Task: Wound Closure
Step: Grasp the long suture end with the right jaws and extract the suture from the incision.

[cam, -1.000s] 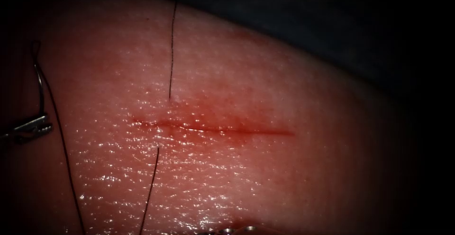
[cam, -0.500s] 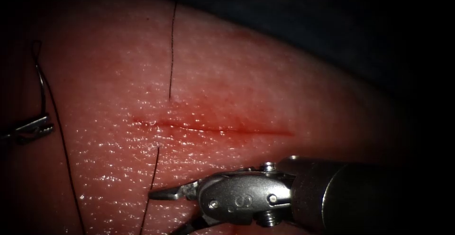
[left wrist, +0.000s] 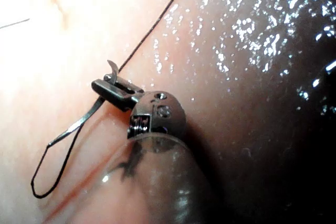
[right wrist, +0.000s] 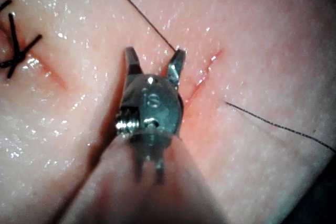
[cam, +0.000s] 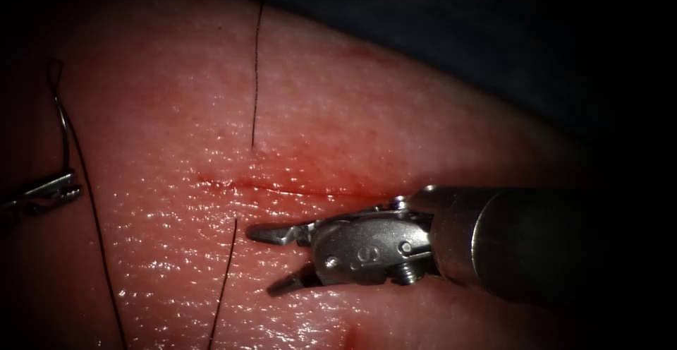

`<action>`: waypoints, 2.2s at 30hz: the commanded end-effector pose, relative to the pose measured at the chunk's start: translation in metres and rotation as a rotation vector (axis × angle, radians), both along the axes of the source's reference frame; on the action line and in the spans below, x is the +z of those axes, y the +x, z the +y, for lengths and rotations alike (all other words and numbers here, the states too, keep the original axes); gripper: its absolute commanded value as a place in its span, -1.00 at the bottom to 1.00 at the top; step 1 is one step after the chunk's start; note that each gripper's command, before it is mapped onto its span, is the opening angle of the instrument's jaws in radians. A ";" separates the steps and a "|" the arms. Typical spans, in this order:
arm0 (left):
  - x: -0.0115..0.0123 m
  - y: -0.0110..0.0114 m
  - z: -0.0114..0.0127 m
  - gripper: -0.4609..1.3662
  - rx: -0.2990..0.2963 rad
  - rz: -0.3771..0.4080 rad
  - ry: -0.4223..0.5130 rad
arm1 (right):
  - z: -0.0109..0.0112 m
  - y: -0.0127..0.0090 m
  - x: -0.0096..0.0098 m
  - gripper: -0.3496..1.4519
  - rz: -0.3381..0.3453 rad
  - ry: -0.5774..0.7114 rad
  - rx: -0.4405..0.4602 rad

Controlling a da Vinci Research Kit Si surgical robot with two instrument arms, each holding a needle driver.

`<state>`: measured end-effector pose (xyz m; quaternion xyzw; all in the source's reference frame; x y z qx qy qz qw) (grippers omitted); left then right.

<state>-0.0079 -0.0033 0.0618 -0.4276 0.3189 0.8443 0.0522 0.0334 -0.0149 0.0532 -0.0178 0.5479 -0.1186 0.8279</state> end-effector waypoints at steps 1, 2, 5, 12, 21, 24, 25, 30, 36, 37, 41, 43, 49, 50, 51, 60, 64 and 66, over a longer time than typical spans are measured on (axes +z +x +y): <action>0.0000 0.0000 0.0000 -0.88 0.005 0.001 0.004 | 0.0000 0.0002 0.0003 0.94 -0.002 -0.005 -0.001; 0.0000 0.0000 0.0000 -0.88 0.005 0.001 0.004 | -0.0001 0.0003 0.0005 0.94 -0.003 -0.007 0.000; 0.0000 0.0000 0.0000 -0.88 0.005 0.001 0.004 | -0.0001 0.0008 0.0015 0.93 -0.011 -0.019 0.006; 0.0000 0.0000 0.0000 -0.88 0.005 0.001 0.004 | 0.0009 0.0022 0.0032 0.93 -0.029 -0.031 0.035; 0.0000 0.0000 0.0000 -0.88 0.006 0.001 0.004 | 0.0005 0.0043 0.0041 0.93 -0.008 -0.023 0.005; 0.0000 0.0000 0.0000 -0.88 0.006 0.001 0.004 | 0.0003 0.0047 0.0041 0.90 -0.001 -0.019 -0.007; 0.0000 0.0000 0.0000 -0.88 0.006 0.001 0.004 | 0.0002 0.0048 0.0041 0.89 -0.001 -0.019 -0.007; 0.0000 0.0000 0.0000 -0.88 0.006 0.001 0.004 | 0.0000 0.0049 0.0042 0.71 0.005 -0.002 -0.029; 0.0000 0.0000 0.0000 -0.88 0.006 0.000 0.004 | -0.0010 0.0048 0.0050 -1.00 0.006 0.138 -0.185; 0.0000 0.0000 0.0000 -0.88 0.006 0.000 0.004 | -0.0011 0.0048 0.0051 -1.00 0.010 0.147 -0.194; 0.0000 0.0001 0.0000 -0.88 0.006 0.000 0.004 | -0.0014 0.0048 0.0051 -1.00 -0.016 0.189 -0.189; 0.0000 0.0001 0.0000 -0.88 0.006 0.000 0.004 | -0.0014 0.0048 0.0049 -1.00 -0.022 0.192 -0.181; 0.0000 0.0001 0.0000 -0.88 0.006 0.000 0.004 | -0.0010 0.0041 0.0041 -1.00 -0.034 0.198 -0.156; 0.0000 0.0001 0.0000 -0.88 0.006 0.000 0.004 | -0.0012 0.0041 0.0040 -1.00 -0.033 0.199 -0.158; 0.0000 0.0001 0.0000 -0.88 0.006 0.000 0.004 | -0.0013 0.0040 0.0038 -1.00 -0.035 0.199 -0.162; 0.0000 0.0000 0.0000 -0.88 0.006 0.000 0.004 | -0.0056 0.0044 0.0015 -1.00 -0.050 0.233 -0.323; 0.0000 0.0000 0.0000 -0.88 0.005 0.001 0.004 | -0.0073 0.0047 0.0004 -1.00 -0.030 0.230 -0.389; 0.0000 -0.0001 0.0000 -0.88 0.005 0.001 0.003 | -0.0082 0.0049 -0.0004 -1.00 -0.024 0.226 -0.421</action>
